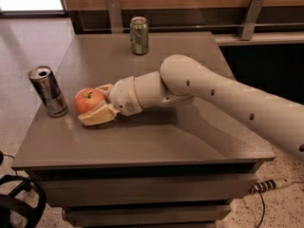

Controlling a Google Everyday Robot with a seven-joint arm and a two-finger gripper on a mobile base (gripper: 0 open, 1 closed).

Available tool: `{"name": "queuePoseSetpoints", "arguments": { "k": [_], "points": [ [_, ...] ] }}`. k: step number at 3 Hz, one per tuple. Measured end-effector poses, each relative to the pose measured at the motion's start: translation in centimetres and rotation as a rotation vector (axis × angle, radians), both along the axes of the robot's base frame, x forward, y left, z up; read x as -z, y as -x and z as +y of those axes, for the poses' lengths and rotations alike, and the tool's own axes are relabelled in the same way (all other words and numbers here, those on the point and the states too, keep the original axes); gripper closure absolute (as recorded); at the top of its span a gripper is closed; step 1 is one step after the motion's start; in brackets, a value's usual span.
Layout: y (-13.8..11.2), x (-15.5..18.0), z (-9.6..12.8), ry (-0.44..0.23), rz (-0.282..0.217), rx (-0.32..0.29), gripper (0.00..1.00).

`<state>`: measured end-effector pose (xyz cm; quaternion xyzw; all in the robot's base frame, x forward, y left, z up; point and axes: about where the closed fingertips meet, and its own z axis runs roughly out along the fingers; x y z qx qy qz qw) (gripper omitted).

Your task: Move apple near redbull can

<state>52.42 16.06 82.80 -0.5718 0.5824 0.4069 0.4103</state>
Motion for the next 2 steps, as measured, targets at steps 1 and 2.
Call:
{"name": "queuePoseSetpoints", "arguments": {
  "k": [1, 2],
  "points": [
    [0.16, -0.01, 0.26, 0.000, 0.000, -0.006, 0.13],
    [0.26, -0.01, 0.41, 0.000, 0.000, -0.009, 0.00]
  ]
}}
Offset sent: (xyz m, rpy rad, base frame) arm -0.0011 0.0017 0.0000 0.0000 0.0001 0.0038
